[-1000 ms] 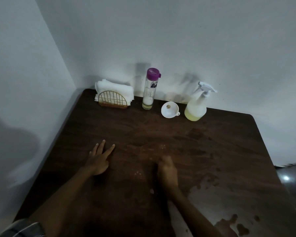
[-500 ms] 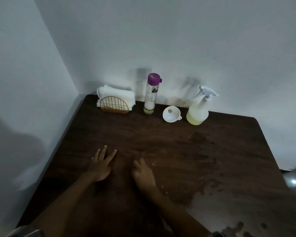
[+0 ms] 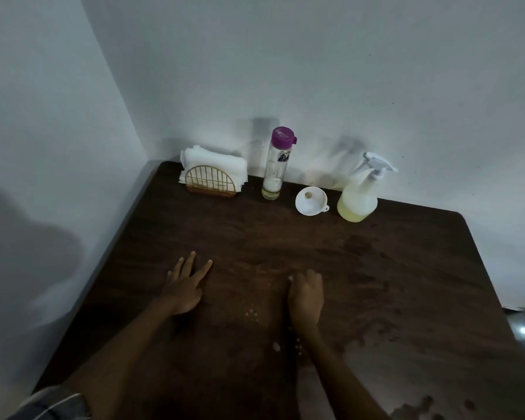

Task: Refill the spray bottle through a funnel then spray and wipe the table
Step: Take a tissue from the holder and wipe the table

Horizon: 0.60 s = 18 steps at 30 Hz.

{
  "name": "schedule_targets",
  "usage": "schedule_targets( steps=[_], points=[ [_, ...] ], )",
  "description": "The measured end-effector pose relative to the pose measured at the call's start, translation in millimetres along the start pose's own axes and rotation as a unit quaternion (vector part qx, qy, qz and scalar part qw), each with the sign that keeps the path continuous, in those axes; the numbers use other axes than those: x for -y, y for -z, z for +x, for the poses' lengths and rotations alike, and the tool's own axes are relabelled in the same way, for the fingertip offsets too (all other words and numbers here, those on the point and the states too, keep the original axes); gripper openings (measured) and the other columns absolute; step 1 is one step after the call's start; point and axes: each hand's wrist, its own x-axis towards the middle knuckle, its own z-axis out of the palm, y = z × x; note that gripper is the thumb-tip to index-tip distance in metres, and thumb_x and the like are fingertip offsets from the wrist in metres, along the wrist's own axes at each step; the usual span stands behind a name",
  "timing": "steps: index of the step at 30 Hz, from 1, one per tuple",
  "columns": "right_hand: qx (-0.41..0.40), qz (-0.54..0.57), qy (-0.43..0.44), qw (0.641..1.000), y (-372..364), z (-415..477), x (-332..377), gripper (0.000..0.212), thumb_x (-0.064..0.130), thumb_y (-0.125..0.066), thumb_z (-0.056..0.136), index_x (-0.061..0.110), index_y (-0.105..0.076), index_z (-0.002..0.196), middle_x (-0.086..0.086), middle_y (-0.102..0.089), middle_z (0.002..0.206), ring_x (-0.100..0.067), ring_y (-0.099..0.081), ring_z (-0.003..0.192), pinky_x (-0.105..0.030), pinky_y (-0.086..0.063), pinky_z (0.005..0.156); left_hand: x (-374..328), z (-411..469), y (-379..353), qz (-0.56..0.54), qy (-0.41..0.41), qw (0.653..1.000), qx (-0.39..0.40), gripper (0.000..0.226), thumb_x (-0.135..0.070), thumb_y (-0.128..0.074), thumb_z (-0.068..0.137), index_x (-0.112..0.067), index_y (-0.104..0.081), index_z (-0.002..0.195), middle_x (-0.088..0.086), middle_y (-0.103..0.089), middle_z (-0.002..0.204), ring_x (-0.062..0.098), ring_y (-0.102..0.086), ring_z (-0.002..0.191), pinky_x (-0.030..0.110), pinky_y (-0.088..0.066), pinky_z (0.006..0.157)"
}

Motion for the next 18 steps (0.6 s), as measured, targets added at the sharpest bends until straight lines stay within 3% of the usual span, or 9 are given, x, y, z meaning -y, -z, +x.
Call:
schedule_targets(
  steps=[2,5,7,11,14,18],
  points=[
    [0.046,0.04,0.051,0.997,-11.5,-35.7,27.0,0.013,0.012,-0.054,0.083,0.015,-0.063,0.075,-0.002,-0.061,0.083,-0.016,-0.049,0.079,-0.035,-0.048,0.069,0.3,0.6,0.0,0.001,0.001,1.0,-0.001,0.072,-0.017,-0.04,0.093,-0.037,0.004,0.146,0.005,0.024,0.155,0.03,0.018,0.143,0.049,0.0,0.116],
    [0.059,0.015,0.145,0.987,-8.9,-54.5,42.2,0.014,0.018,-0.054,0.077,0.02,-0.066,0.072,0.002,-0.064,0.081,-0.018,-0.054,0.073,-0.028,-0.044,0.062,-0.6,0.7,0.6,0.013,0.001,1.0,0.0,0.073,-0.018,-0.04,0.093,-0.037,0.005,0.146,0.006,0.024,0.155,0.031,0.018,0.143,0.05,-0.002,0.116],
    [0.051,0.018,0.123,0.991,3.0,-37.7,24.5,0.014,0.022,-0.055,0.075,0.019,-0.067,0.071,-0.001,-0.064,0.077,-0.024,-0.056,0.07,-0.031,-0.044,0.063,-1.3,0.4,0.9,0.011,-0.001,1.0,-0.004,0.073,-0.017,-0.04,0.093,-0.037,0.005,0.146,0.006,0.023,0.155,0.031,0.017,0.143,0.05,-0.002,0.116],
    [0.004,-0.023,-0.023,0.999,23.5,11.3,-31.7,0.009,0.011,-0.067,0.075,0.008,-0.067,0.066,-0.013,-0.064,0.071,-0.036,-0.057,0.069,-0.039,-0.047,0.061,-1.8,-1.3,0.3,0.0,-0.001,1.0,-0.004,0.072,-0.017,-0.04,0.093,-0.037,0.004,0.147,0.005,0.024,0.155,0.03,0.019,0.143,0.05,0.0,0.116],
    [-0.01,-0.048,-0.002,0.999,17.5,12.9,-29.6,0.014,0.012,-0.063,0.074,0.006,-0.065,0.062,-0.013,-0.063,0.068,-0.035,-0.055,0.067,-0.036,-0.044,0.061,-0.9,-1.1,0.9,-0.005,-0.002,1.0,0.001,0.072,-0.017,-0.04,0.093,-0.037,0.004,0.147,0.005,0.025,0.154,0.03,0.019,0.143,0.05,0.0,0.116],
    [-0.002,0.005,0.048,0.999,-2.6,-30.4,12.4,0.012,0.016,-0.06,0.074,0.012,-0.065,0.064,-0.006,-0.062,0.071,-0.029,-0.055,0.069,-0.032,-0.032,0.068,-1.2,-0.4,-0.2,-0.004,0.001,1.0,0.001,0.073,-0.017,-0.04,0.092,-0.037,0.004,0.147,0.005,0.025,0.154,0.03,0.019,0.143,0.05,-0.001,0.116]
  ],
)
